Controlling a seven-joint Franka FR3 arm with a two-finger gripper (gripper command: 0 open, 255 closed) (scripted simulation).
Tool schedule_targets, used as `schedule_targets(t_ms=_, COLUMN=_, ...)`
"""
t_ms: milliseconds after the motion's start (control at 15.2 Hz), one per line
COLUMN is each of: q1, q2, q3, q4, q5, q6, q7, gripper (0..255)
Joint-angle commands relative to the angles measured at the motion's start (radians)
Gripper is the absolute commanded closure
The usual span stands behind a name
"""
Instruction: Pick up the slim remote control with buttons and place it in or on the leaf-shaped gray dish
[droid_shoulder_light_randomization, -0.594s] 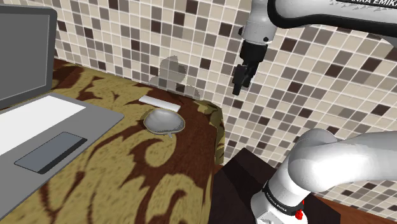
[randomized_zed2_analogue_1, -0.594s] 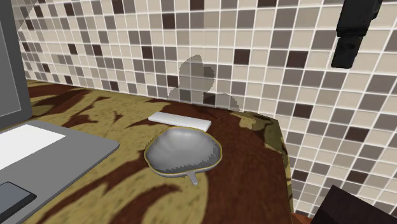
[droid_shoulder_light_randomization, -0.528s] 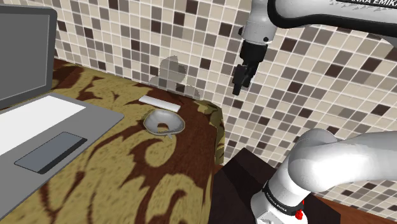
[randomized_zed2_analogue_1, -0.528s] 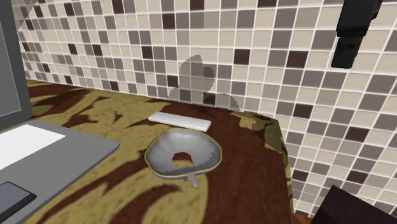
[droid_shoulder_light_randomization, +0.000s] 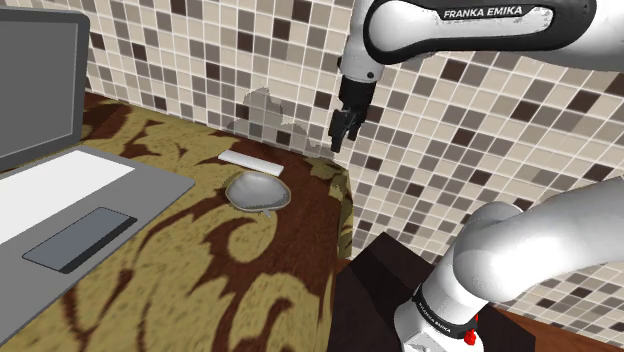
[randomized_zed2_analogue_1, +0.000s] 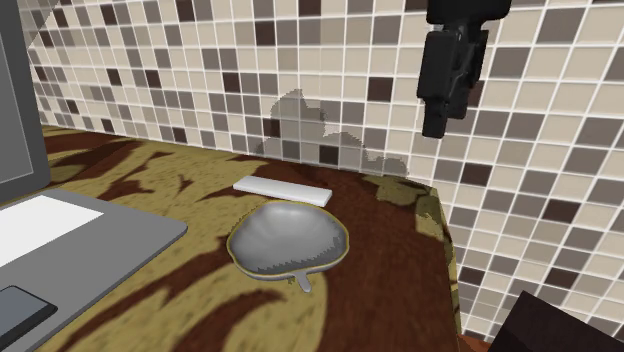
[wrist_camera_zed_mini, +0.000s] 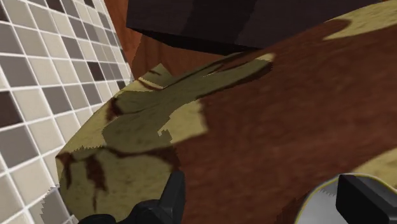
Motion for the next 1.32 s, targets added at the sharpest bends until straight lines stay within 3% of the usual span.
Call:
schedule_targets(t_ms=0, q1=0.003, q2=0.073, q3=0.003, q4=0.024, q5=0.000, q6=0.052, q7=-0.005, gripper=0)
schedule_targets(t_ms=660, q1=0.014, q2=0.454, q3=0.018, q4=0.224, q5=-0.008, q6=0.243, q7=-0.028, gripper=0)
schedule_targets(t_ms=1254, q1=0.031, q2=0.802, q3=0.033, q4=0.514, q5=-0.029, q6=0.308, q7=-0.044, gripper=0)
